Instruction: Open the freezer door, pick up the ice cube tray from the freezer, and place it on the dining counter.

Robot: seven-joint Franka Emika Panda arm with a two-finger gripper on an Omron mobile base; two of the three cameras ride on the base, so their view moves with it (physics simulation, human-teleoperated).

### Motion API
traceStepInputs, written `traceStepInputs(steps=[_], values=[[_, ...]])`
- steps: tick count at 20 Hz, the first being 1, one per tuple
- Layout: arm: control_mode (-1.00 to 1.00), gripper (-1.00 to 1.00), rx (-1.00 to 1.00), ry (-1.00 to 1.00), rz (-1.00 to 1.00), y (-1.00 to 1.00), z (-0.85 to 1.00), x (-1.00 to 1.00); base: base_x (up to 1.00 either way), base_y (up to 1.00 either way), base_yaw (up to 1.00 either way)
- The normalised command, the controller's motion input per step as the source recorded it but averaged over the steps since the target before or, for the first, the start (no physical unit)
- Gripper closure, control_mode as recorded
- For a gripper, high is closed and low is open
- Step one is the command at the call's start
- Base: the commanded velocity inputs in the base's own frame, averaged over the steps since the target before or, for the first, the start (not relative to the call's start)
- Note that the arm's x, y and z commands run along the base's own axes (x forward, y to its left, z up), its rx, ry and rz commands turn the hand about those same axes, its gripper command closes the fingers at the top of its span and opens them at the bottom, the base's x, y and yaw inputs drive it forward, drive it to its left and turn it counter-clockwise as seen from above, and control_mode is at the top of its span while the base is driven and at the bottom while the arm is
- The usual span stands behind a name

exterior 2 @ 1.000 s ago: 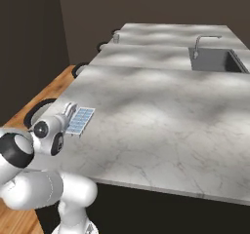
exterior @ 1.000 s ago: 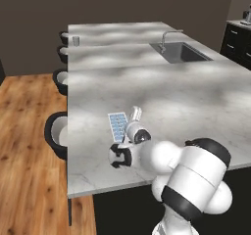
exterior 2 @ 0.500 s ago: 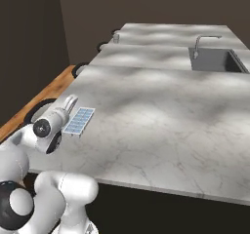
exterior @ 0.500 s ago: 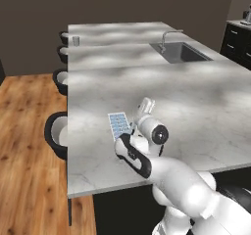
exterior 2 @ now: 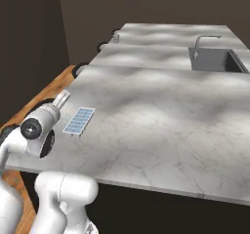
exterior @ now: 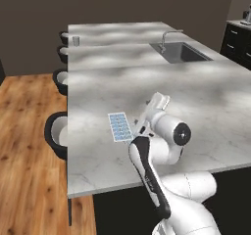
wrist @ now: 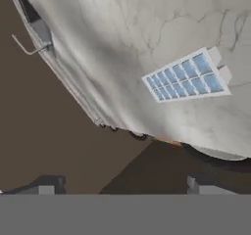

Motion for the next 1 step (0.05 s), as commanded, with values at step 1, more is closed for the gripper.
traceStepInputs(steps=[1], values=[[-1.00,-1.00,0.12,0.18,0.00,0.00,0.97,-1.00,0.00,0.00,0.00]])
